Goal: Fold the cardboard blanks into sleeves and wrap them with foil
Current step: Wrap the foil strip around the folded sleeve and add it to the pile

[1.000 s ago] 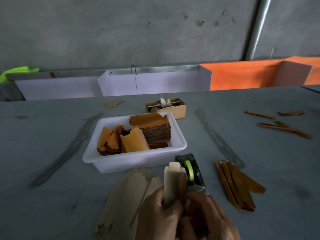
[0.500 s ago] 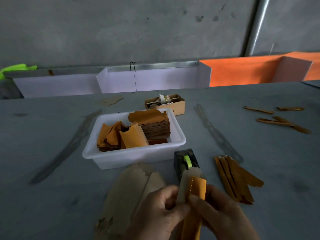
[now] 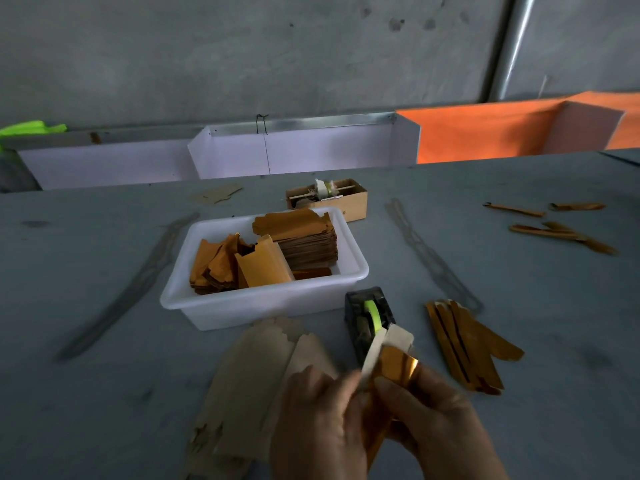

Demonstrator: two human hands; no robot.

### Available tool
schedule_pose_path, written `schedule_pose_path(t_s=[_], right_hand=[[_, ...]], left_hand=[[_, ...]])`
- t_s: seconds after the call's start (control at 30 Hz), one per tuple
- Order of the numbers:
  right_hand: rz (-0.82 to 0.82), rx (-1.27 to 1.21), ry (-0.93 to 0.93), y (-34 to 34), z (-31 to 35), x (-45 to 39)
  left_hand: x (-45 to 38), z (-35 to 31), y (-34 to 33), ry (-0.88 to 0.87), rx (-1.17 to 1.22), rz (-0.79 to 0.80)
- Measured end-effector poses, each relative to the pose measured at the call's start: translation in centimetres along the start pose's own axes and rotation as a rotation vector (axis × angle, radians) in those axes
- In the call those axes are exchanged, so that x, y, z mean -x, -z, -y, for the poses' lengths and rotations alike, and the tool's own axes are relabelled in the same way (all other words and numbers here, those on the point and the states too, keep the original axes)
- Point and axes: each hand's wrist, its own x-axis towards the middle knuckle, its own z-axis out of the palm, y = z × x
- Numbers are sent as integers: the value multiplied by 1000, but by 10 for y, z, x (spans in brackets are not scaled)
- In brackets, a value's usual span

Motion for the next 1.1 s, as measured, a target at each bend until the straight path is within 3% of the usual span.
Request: schedule_pose_path(t_s=[0.1,0.17,0.27,0.33,0.43,0.47,0.5,0.57,0.63,0.73,0.83,0.93,1.0,1.1], right_hand=[[-26,5,-16,-2,-6,0],[-3,66,-12,-5,-13,1],[9,162,-5,-8,-23,3],[-45,149,0,-6,-24,5],[-119,184,13,-5,-24,5],[-130,205,13,-3,-27,3],[-129,190,-2,-4,-27,3],[-95,105,-54,-3,-25,3],[-56,72,-74,-2,-23,3],[-21,114,-39,1,-17,3],[-26,224,116,9,-1,-1],[-240,360,279,33,12,-18],[-249,421,220,45,14,-31],[-124,453,36,49,9,-48]], left_hand=[[8,-8,2,-147,-365,78],[9,-8,-3,-154,-389,11],[7,-10,-18,-93,-593,37],[-4,-15,-25,-39,-566,79],[16,-4,-24,-51,-522,-47],[23,1,-21,-111,-418,-25],[26,0,-15,-27,-172,45],[22,-1,-4,340,235,173],[18,7,1,557,360,254],[8,10,8,744,639,331],[3,15,6,865,783,269],[-5,15,4,932,918,197],[-10,14,5,970,1010,148],[-14,6,1,985,1023,142]])
